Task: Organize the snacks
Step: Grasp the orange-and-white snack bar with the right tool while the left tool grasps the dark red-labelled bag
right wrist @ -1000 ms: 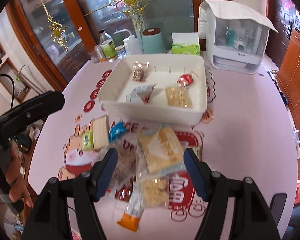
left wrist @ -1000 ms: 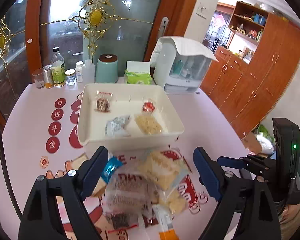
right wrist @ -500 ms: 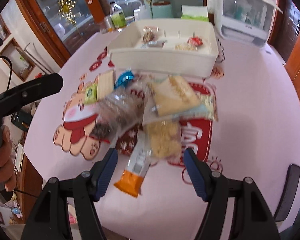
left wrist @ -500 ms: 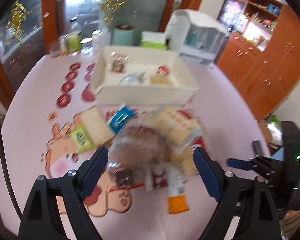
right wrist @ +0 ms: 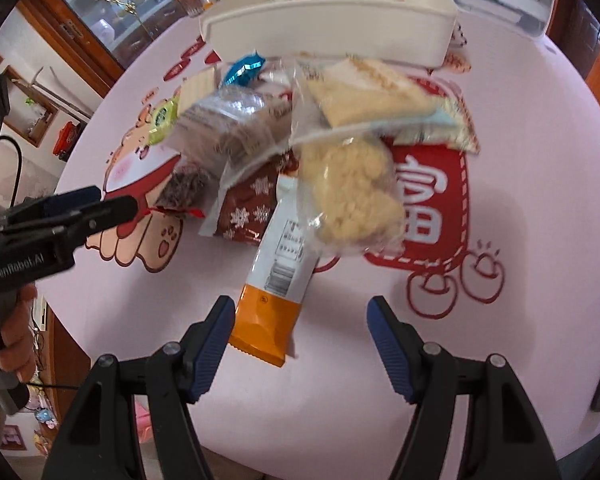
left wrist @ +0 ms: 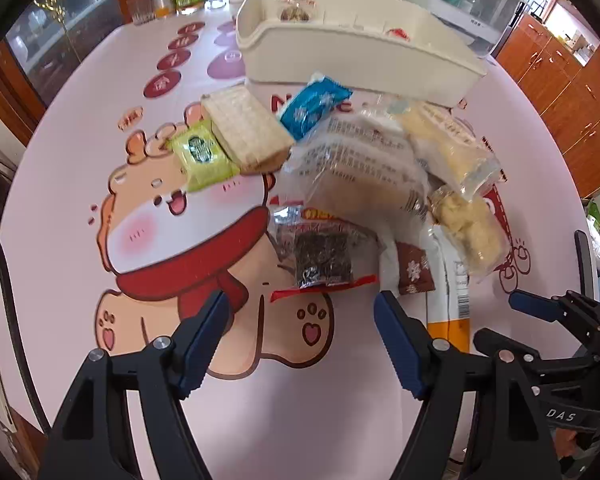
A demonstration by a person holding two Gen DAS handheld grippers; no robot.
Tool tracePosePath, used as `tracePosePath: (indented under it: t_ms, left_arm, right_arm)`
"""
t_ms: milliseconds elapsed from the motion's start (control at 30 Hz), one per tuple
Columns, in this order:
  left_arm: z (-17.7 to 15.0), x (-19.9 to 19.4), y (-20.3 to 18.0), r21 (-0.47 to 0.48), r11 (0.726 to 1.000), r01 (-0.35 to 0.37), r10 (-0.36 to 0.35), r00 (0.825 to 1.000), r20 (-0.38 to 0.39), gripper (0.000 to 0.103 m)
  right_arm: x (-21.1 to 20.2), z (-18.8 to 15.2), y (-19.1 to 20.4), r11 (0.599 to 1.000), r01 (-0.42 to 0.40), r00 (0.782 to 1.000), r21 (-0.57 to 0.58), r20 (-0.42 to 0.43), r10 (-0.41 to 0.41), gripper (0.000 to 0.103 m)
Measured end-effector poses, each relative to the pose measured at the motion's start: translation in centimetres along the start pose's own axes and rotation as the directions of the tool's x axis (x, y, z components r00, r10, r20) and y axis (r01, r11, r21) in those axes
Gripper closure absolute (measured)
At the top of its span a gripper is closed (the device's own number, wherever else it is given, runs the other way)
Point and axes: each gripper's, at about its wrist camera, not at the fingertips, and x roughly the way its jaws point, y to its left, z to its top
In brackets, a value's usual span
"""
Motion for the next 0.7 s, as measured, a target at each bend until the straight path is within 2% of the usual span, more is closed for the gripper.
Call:
tracePosePath:
  t_ms: [267, 500, 600, 700]
  left_arm:
    - [1.1, 2.4, 0.6, -0.051, 0.998, 0.024, -0.026, 0.998, -0.051, 0.029]
    - [2.2, 4.1, 0.4, -0.078, 0.996, 0.043, -0.049, 0.996, -0.073, 0.029]
    - [2.7, 5.2, 0.4, -0.091, 0.995, 0.038, -0.045, 0.996, -0.08, 0.029]
    - [2.9, 6.3, 0.5, -0.105, 0.994, 0.026, -0.035, 0.995, -0.092, 0.03]
  right_arm:
    - [2.1, 0.5, 1.3, 1.0, 0.009, 1.0, 0.016, -0.017, -0.009, 0.034]
    - [3.7, 0.6, 2.2, 0.999, 0.048, 0.998, 0.02, -0.033, -0.047, 0.035]
    - [4.0, 0.3, 2.4, 0.998, 0.066, 0.997, 0.021, -0.033, -0.065, 0.036]
    - [4.3, 0.4, 3.1, 0.995, 0.096, 0.995, -0.005, -0.027, -0.096, 0.043]
